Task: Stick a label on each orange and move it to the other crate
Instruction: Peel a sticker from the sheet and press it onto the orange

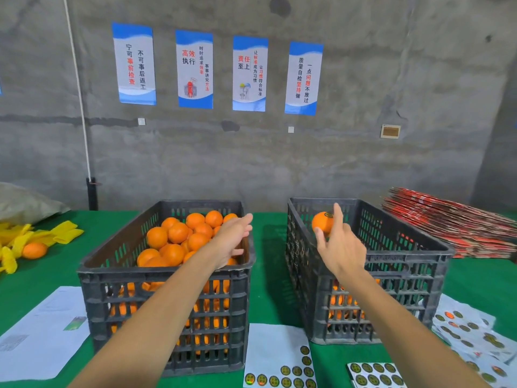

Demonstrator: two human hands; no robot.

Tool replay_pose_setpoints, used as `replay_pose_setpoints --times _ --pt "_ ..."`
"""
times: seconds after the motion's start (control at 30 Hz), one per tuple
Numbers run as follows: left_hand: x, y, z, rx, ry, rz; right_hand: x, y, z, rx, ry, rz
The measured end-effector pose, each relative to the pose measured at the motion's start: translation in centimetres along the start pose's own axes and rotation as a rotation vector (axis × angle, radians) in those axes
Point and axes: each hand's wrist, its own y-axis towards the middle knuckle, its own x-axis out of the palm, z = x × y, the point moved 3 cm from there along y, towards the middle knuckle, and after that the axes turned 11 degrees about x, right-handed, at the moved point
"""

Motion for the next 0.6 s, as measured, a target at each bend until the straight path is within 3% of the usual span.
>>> replay_pose_setpoints --times 0.2,0.33,0.43,0.5,0.6 --pt "-0.4 0.2 -0.4 -0.068 -0.046 0.017 0.2 0.2 -0.5 0.069 0.115 -0.139" --pt "-0.7 1.0 -0.5 -0.072 0.043 0.145 0.3 0.4 -0.5 0.107 0.083 -0.166" --pt "-1.1 1.9 -0.4 0.119 0.333 0.227 0.3 0.5 -1.2 0.106 -0.028 -0.189" --pt "-1.0 2.0 -0.5 0.205 0.511 0.172 0.1 0.1 -2.3 0.021 -0.107 -0.152" --pt "-1.8 2.6 -0.9 0.218 0.789 0.056 0.5 -0.9 -5.1 -0.156 0.035 -0.133"
